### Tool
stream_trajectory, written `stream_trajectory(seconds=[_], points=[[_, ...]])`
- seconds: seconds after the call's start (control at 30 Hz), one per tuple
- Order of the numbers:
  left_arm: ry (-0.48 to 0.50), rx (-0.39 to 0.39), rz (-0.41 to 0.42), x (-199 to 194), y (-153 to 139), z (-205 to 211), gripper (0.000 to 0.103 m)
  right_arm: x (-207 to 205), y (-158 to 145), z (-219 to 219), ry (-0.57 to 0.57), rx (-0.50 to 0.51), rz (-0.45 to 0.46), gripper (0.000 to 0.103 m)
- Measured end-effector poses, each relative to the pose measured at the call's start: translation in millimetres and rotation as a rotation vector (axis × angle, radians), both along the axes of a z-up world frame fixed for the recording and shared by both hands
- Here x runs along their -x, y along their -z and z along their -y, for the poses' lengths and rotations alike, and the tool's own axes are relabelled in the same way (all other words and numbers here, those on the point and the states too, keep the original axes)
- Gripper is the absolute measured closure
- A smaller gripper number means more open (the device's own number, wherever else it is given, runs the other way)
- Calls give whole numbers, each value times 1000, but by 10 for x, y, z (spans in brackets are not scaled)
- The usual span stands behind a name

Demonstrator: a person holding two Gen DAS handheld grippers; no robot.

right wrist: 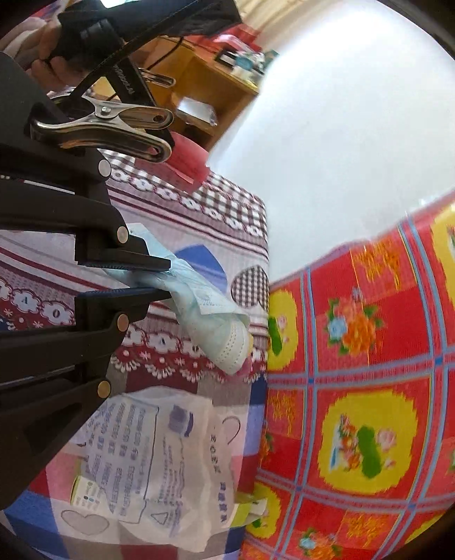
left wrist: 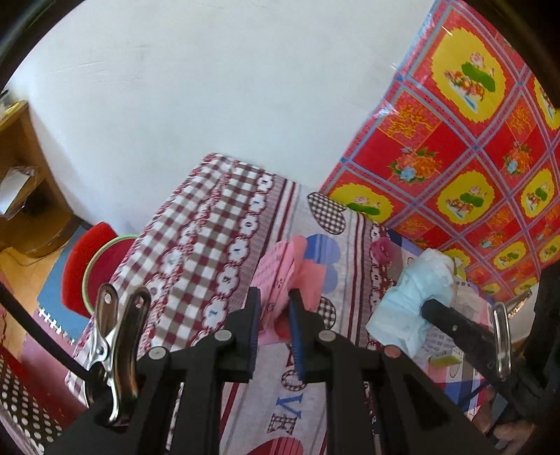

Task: Collect trash
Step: 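Carry the pink tissue with the left tool while the right tool carries the mask to the bucket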

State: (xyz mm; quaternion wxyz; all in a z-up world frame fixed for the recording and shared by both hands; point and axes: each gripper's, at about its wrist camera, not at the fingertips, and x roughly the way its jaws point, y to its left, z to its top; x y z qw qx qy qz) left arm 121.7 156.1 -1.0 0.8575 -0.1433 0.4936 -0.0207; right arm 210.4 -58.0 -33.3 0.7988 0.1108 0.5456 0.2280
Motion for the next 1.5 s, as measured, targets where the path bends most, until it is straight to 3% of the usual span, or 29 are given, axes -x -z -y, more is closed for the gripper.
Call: stream_trajectory(seconds=[0.43, 0.8, 1.1, 1.5], points=[[-190, -45, 7, 465, -105, -391, 87, 206, -148, -451, -225, -40, 31, 93], [-358, -62, -3, 771, -123, -1089, 87, 379, -248, -1049, -393, -65, 60, 93], [-392, -57, -32, 758, 35, -1684, 87, 437, -314, -1609, -431, -81, 75, 93], [-356, -9, -91, 464, 381, -2366, 87, 323, -266, -2455, -470, -57, 63, 93]])
